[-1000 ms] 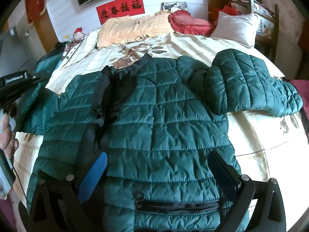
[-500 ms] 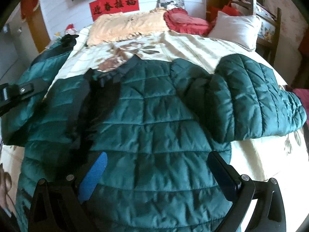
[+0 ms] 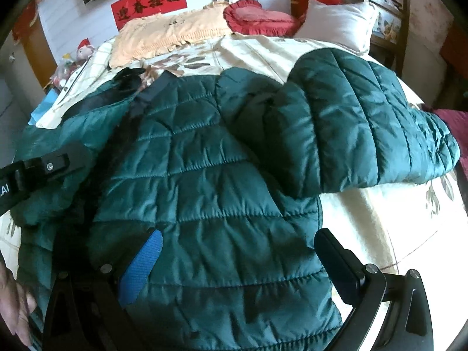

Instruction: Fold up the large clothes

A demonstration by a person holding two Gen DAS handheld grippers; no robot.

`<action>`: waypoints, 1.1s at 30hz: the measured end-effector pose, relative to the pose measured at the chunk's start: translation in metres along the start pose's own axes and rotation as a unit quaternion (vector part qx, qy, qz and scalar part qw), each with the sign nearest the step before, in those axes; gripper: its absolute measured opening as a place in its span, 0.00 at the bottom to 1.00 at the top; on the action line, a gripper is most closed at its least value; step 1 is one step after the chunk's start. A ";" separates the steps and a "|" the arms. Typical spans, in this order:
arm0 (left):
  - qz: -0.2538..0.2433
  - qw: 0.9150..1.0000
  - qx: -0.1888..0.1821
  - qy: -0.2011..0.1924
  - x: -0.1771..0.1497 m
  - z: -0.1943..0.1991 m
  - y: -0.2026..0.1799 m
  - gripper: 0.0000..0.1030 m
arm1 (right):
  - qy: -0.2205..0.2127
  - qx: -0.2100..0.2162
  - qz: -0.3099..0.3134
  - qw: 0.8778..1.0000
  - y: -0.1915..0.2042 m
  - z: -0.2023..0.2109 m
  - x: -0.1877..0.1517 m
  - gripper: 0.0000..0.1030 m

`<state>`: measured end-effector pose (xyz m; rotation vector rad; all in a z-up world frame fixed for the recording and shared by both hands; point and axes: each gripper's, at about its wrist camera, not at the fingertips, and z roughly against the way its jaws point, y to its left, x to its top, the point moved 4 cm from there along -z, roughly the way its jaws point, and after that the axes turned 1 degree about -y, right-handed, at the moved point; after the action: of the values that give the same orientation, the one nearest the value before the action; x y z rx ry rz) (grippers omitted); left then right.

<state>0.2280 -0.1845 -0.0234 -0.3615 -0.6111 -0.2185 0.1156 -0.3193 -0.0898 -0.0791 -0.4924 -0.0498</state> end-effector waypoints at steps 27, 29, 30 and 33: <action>0.082 0.990 0.103 -0.054 -0.006 0.100 0.173 0.64 | -0.007 0.090 -0.015 0.996 0.031 0.009 0.027 1.00; 0.109 0.986 0.112 -0.050 -0.014 0.100 0.194 0.64 | 0.001 0.095 -0.017 0.995 0.040 -0.003 0.036 1.00; 0.121 0.985 0.118 -0.047 -0.019 0.099 0.205 0.64 | 0.007 0.102 -0.018 0.995 0.044 -0.010 0.040 1.00; 0.145 0.980 0.126 -0.043 -0.026 0.099 0.225 0.64 | 0.017 0.114 -0.005 0.993 0.061 -0.028 0.046 0.88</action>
<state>0.2241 0.0629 -0.0234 -0.2125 -0.6544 0.1546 0.1729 -0.2626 -0.0967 0.1477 -0.4608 -0.0045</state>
